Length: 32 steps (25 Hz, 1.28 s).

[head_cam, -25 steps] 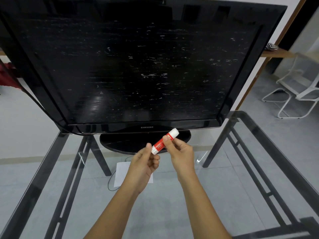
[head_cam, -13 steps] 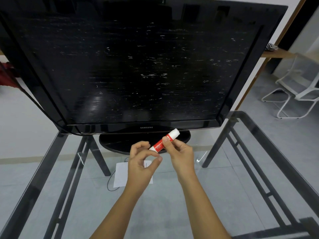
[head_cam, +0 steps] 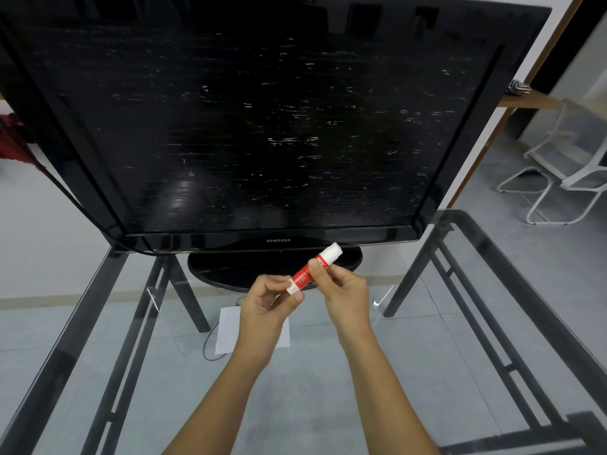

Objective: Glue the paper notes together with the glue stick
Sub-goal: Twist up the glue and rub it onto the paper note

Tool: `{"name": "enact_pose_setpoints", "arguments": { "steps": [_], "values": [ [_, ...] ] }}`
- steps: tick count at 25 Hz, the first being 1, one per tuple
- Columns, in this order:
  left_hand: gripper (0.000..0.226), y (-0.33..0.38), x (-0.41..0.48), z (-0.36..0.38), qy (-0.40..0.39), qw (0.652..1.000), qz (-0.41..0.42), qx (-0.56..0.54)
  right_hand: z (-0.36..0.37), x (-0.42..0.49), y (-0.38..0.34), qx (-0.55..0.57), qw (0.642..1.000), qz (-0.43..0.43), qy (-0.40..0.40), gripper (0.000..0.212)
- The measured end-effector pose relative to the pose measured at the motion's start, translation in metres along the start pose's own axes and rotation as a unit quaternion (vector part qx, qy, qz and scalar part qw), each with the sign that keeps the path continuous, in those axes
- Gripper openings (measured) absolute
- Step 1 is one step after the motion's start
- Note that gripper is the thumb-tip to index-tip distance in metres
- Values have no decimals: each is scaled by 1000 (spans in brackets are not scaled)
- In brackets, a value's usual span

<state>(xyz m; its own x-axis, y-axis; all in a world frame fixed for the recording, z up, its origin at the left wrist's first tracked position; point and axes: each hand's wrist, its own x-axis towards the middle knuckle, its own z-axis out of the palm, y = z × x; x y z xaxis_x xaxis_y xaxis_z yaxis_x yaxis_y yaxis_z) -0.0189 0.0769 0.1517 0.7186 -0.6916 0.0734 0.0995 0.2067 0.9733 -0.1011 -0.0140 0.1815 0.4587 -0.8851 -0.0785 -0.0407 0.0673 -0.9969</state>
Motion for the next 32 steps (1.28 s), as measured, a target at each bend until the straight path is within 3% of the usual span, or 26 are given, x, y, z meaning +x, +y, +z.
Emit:
{"name": "enact_pose_setpoints", "arguments": {
  "steps": [4,8,13,15,19,22,24,29,32],
  "values": [
    [21,0,1,-1,-5,997,47,55,1,0,2,-1,1000,-1,-7,29],
    [27,0,0,-6,-41,999,4,25,4,2,2,-14,999,-4,-33,32],
    [24,-4,-2,-24,34,999,-30,23,12,8,19,-57,991,-11,-120,47],
    [25,-8,-4,-38,65,996,-44,31,18,17,42,-133,984,-15,-119,49],
    [19,-13,-11,-64,107,992,-65,34,33,32,102,-364,912,-46,-184,53],
    [21,-16,-19,-81,137,986,-89,27,38,37,153,-521,803,-61,-282,53],
    [23,-20,-25,-91,149,984,-96,24,37,41,177,-591,745,-84,-296,55],
    [28,-30,-33,-104,152,982,-110,19,30,43,201,-634,705,-82,-306,55],
    [34,-44,-39,-102,149,978,-138,38,16,29,205,-624,714,-87,-306,55]
  ]
}}
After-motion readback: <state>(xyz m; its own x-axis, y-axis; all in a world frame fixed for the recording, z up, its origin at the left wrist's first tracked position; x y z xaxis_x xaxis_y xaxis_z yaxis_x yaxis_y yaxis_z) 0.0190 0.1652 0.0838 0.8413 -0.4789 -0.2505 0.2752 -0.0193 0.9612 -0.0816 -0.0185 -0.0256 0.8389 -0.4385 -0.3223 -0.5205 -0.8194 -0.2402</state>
